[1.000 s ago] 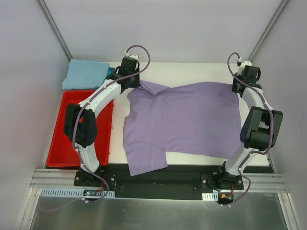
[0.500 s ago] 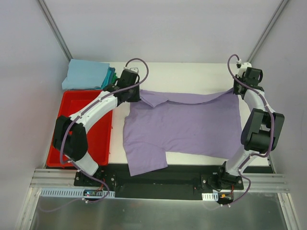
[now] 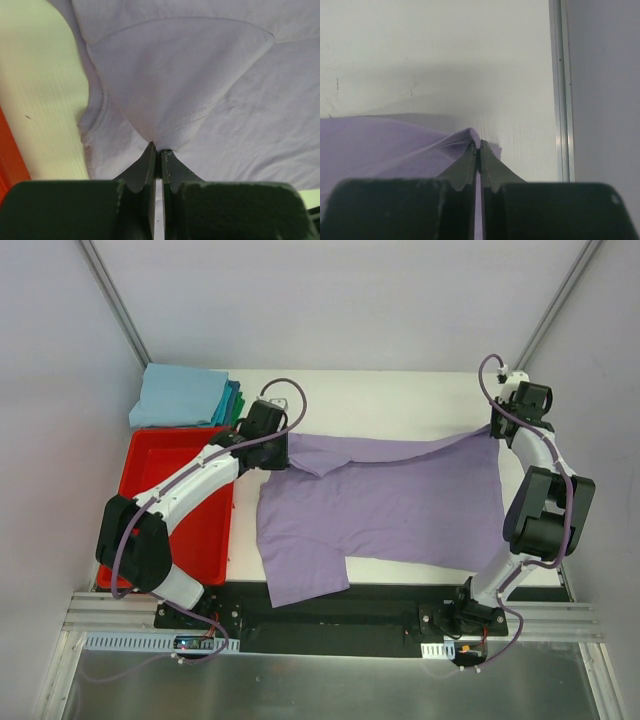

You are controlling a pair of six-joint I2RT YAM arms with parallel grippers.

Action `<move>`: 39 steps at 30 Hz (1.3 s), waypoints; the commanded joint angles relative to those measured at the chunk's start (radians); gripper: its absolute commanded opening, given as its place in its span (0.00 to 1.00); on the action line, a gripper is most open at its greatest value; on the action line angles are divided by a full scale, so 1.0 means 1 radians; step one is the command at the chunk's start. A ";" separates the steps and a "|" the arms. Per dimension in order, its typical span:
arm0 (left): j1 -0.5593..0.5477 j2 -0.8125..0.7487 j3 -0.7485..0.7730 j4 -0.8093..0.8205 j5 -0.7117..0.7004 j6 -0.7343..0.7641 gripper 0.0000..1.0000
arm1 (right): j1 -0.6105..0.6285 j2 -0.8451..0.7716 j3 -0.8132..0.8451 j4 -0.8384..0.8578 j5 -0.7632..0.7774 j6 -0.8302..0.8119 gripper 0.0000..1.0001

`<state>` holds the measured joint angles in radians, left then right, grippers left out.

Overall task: Fold and stack the t-shirts
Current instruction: Fold the flattened tshirt in 1/3 of the way

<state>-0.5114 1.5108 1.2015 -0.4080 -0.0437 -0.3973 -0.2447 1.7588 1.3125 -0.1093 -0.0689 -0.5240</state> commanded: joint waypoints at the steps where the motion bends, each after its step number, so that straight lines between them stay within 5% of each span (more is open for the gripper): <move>1: -0.009 0.002 -0.045 -0.022 0.074 -0.017 0.00 | -0.008 -0.044 -0.031 0.014 0.053 -0.036 0.03; 9: -0.009 0.022 -0.137 -0.026 0.133 -0.057 0.00 | -0.010 -0.088 -0.137 0.030 0.315 0.028 0.18; 11: -0.009 0.019 -0.149 -0.028 0.130 -0.060 0.06 | -0.011 -0.108 -0.141 0.023 0.415 0.083 0.52; 16: -0.009 -0.018 -0.152 -0.028 0.093 -0.063 0.07 | -0.010 -0.203 -0.118 -0.090 0.437 0.217 0.95; 22: -0.007 0.021 -0.093 -0.020 0.082 -0.069 0.00 | 0.040 -0.340 -0.133 -0.227 0.010 0.338 0.96; 26: 0.005 0.109 0.006 -0.009 0.065 -0.051 0.00 | 0.226 -0.404 -0.197 -0.242 -0.138 0.383 0.96; 35: 0.123 0.351 0.248 -0.008 0.180 -0.032 0.00 | 0.773 -0.257 -0.242 -0.046 -0.212 0.463 0.99; 39: 0.145 0.437 0.323 -0.009 0.246 -0.015 0.00 | 0.878 -0.081 -0.127 -0.020 -0.193 0.496 0.88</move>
<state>-0.3813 1.8889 1.4475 -0.4110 0.1081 -0.4484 0.5747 1.5612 1.0809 -0.2138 -0.2451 -0.0910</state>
